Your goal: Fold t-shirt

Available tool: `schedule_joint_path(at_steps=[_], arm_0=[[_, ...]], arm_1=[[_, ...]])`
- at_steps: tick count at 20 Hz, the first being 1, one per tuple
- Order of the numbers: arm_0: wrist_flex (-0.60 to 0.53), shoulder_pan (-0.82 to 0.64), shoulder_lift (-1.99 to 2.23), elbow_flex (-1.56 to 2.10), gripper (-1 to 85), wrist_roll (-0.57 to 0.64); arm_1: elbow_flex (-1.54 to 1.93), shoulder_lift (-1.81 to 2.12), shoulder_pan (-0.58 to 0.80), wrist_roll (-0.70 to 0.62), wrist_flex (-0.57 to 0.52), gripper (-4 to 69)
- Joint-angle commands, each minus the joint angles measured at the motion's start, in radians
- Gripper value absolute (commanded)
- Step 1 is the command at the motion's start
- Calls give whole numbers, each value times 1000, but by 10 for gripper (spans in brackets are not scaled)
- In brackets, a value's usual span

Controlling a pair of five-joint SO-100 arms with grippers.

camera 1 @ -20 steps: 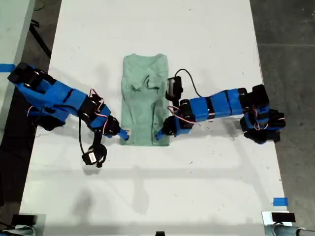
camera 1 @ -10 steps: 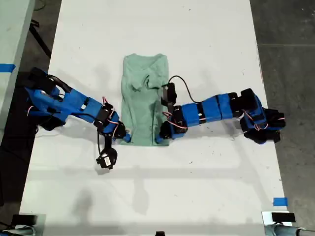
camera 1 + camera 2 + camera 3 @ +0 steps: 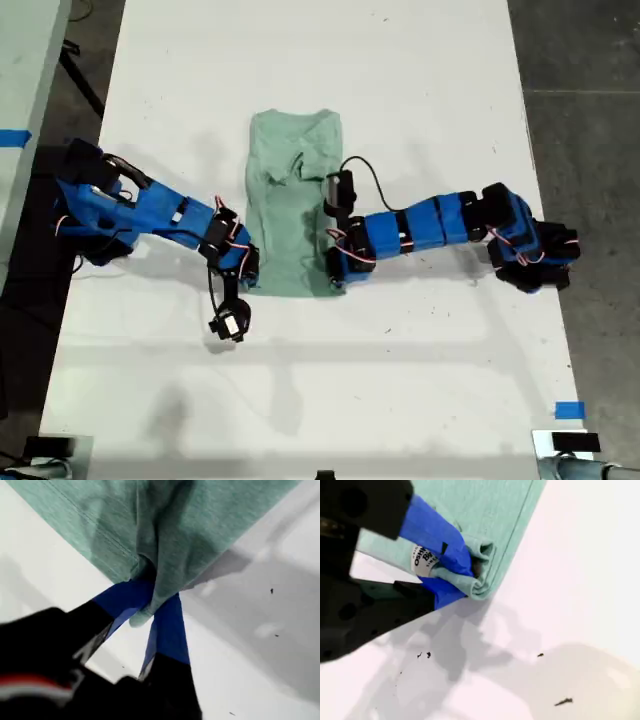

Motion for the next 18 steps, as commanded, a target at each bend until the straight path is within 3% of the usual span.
schedule_joint_path(at_steps=[1,5,10,18], arm_0=[[46,3,-3,-18,0,-5],[74,69,-21,-144,0,77],[325,179,-245,-692,0,224],[331,295,-115,-721,0,239]], arm_1=[[-69,9,-17,0,35,-10],[-133,9,-40,-49,28,-10],[-233,29,-97,-109,3,-10],[-247,38,-264,-58,-25,-10]])
